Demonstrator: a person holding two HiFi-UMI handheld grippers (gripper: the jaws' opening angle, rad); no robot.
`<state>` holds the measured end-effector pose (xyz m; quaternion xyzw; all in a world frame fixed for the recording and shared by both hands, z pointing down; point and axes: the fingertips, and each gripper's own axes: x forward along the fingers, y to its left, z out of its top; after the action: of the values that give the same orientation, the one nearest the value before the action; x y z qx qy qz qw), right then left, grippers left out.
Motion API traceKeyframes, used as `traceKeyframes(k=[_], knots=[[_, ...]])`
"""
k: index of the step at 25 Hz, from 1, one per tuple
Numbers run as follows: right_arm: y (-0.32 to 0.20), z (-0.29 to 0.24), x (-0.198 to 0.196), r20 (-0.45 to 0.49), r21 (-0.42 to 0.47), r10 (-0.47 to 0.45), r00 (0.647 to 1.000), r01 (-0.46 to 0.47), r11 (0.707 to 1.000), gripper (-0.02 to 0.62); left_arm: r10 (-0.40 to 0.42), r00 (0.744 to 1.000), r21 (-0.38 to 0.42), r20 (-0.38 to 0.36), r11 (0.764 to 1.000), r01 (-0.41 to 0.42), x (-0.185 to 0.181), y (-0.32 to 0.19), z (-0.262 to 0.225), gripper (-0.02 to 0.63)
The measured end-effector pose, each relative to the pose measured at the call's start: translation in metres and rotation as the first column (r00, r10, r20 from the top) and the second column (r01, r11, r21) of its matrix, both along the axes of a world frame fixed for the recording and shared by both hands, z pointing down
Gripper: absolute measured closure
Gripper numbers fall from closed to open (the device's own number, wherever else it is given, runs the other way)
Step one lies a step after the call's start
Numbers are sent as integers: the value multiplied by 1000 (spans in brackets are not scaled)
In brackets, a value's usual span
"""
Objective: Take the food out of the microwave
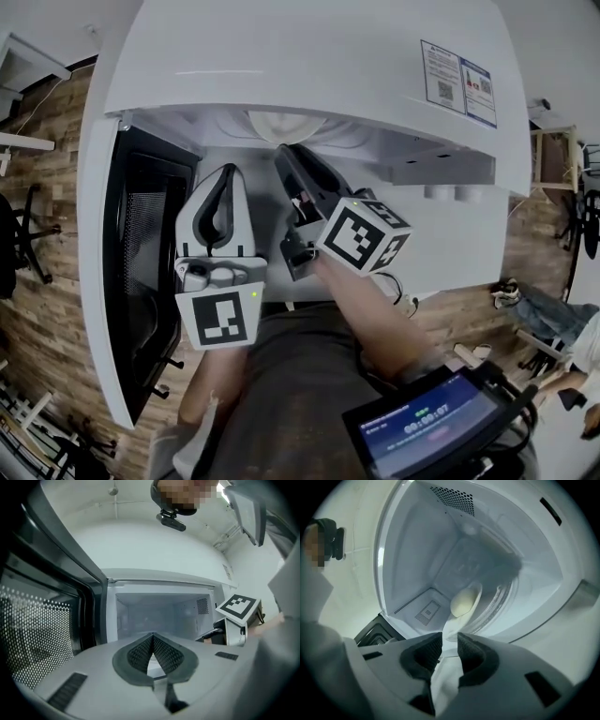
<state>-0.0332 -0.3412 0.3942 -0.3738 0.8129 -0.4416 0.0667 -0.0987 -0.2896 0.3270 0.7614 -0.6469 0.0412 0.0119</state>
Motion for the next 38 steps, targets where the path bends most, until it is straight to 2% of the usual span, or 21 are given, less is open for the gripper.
traceKeyframes(k=[3, 6, 10, 12, 13, 22, 38], knots=[[-3, -1, 0, 56, -62, 24, 998, -20, 998, 488, 1, 1000, 2, -7, 1000, -1, -1, -2, 0, 598], [-5, -1, 5, 124, -182, 98, 987, -75, 980, 489, -1, 1000, -3, -10, 1000, 1, -2, -3, -1, 598], [-11, 0, 8, 143, -271, 162, 976, -118, 955, 495, -5, 1000, -12, -15, 1000, 5, -4, -4, 0, 598], [-14, 2, 7, 144, -287, 172, 975, -125, 950, 526, -8, 1000, -15, -18, 1000, 7, -5, -4, 1, 598], [-15, 3, 7, 143, -288, 172, 975, -126, 949, 548, -9, 1000, -14, -19, 1000, 9, -6, -5, 1, 598], [-17, 0, 10, 166, -236, 163, 972, -121, 964, 561, -8, 1000, -9, -17, 1000, 7, -7, -8, -1, 598], [19, -3, 19, 177, -190, 127, 976, -92, 977, 540, 35, 999, -13, -16, 999, -35, 6, 8, 0, 598]])
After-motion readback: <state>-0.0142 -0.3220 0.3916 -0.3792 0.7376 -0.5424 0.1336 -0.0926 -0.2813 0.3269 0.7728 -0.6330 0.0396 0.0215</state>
